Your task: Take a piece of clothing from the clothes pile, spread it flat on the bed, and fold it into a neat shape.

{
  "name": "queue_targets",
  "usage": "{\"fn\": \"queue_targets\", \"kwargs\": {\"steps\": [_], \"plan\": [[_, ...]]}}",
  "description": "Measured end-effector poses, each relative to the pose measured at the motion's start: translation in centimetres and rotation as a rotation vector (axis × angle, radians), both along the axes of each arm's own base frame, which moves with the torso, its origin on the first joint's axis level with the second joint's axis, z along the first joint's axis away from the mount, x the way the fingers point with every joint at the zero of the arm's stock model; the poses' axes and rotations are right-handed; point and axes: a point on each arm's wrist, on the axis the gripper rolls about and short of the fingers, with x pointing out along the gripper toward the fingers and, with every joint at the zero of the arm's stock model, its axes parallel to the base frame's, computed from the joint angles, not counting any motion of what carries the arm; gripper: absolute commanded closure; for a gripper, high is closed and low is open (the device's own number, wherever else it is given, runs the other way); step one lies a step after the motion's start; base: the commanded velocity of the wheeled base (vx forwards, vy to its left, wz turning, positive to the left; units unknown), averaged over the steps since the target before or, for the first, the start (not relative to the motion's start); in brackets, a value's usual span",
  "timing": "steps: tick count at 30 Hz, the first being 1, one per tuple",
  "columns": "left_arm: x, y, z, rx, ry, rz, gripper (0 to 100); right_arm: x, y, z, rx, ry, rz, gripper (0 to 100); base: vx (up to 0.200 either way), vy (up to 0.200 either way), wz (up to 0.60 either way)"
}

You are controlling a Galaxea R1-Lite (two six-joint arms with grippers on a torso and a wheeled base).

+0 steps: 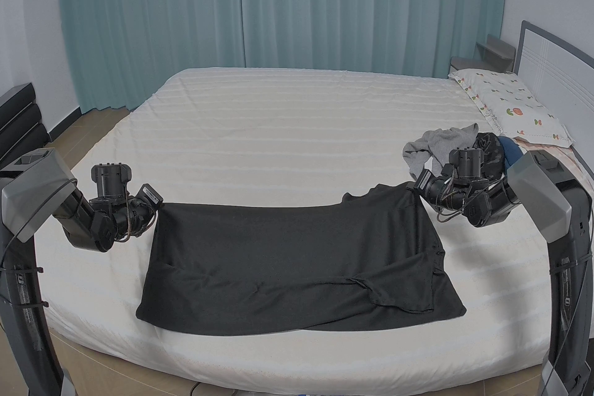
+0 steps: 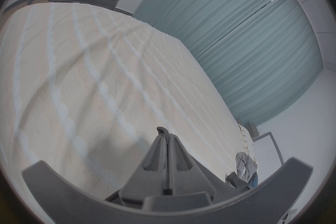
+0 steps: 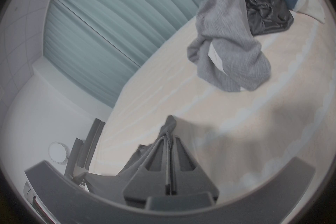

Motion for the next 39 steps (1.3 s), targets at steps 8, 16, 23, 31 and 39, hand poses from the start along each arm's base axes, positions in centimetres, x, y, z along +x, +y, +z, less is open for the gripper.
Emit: {"fn": "queue_targets", "kwargs": {"steps": [8,16,23,31,39], "plan": [[-0.1,0.3,0.6,0.002,-0.017,0.009,100,-0.8,-0.2,0.1,0.015,-0.02,-0.01,100,0.0,0.0,0.0],[-0.1,0.4,0.8,0.002,-0.021,0.012,100,-1.1,-0.3,0.3,0.016,-0.02,-0.011,100,0.0,0.0,0.0],[-0.1,0.7,1.2,0.002,-0.03,0.02,100,-1.2,-0.1,0.2,0.005,-0.019,-0.004,100,0.0,0.0,0.0],[-0.4,1.0,1.7,0.002,-0.04,0.027,100,-1.0,-0.1,1.0,0.016,-0.098,-0.011,100,0.0,0.0,0.0],[-0.6,1.2,2.0,0.002,-0.042,0.033,100,-1.5,0.0,0.9,-0.056,-0.153,0.023,100,0.0,0.0,0.0]]}}
